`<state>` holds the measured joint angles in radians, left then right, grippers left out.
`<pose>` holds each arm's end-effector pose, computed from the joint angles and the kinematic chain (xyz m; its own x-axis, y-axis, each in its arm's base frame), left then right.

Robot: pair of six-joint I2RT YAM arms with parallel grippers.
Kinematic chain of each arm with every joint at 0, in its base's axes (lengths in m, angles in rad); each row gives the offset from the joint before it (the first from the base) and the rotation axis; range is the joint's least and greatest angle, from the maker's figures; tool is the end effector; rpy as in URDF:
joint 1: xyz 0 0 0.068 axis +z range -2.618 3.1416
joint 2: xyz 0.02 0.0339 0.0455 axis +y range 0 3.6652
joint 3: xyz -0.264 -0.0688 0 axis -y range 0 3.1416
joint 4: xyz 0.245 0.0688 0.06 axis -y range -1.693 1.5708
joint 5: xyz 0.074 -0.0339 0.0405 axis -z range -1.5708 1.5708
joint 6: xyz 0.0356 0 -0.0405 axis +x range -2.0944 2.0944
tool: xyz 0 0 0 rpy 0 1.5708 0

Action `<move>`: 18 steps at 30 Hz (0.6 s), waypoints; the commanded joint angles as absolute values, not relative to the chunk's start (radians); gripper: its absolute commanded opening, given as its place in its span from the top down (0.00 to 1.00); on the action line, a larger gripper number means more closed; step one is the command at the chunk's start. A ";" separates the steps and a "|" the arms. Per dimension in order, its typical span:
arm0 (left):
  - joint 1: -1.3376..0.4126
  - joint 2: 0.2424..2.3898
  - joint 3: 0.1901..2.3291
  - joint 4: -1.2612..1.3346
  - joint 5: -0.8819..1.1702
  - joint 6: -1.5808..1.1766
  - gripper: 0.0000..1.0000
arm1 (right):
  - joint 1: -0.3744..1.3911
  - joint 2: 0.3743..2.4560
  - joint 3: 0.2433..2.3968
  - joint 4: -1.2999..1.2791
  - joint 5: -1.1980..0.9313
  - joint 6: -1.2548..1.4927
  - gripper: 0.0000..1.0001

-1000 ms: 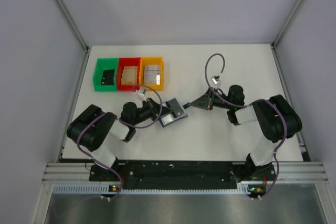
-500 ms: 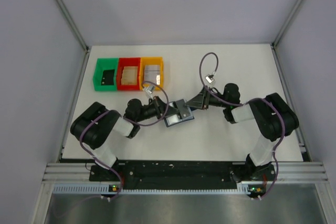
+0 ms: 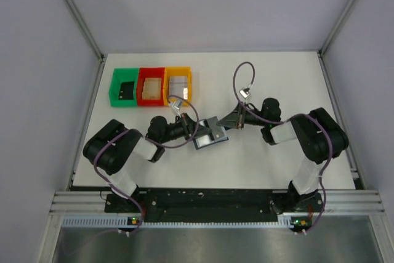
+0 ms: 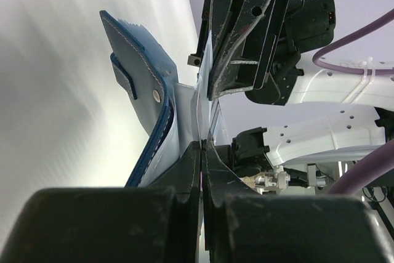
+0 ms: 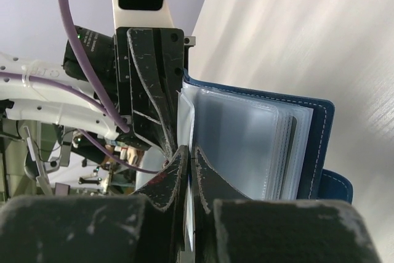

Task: Take the credit cards out of the card holder
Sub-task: Remove the credit card from the card holder.

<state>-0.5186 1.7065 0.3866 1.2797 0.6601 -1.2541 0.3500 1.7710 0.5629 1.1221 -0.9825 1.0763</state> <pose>0.2295 -0.1561 0.1485 -0.8886 -0.3571 -0.2878 0.2545 0.1380 -0.9572 0.2800 0.1338 0.1564 -0.8911 0.1947 -0.4099 -0.3888 0.1385 0.9109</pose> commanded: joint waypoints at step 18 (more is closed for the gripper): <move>-0.477 1.689 0.304 1.671 0.703 -1.181 1.00 | 0.311 1.779 0.561 0.987 -0.936 0.924 1.00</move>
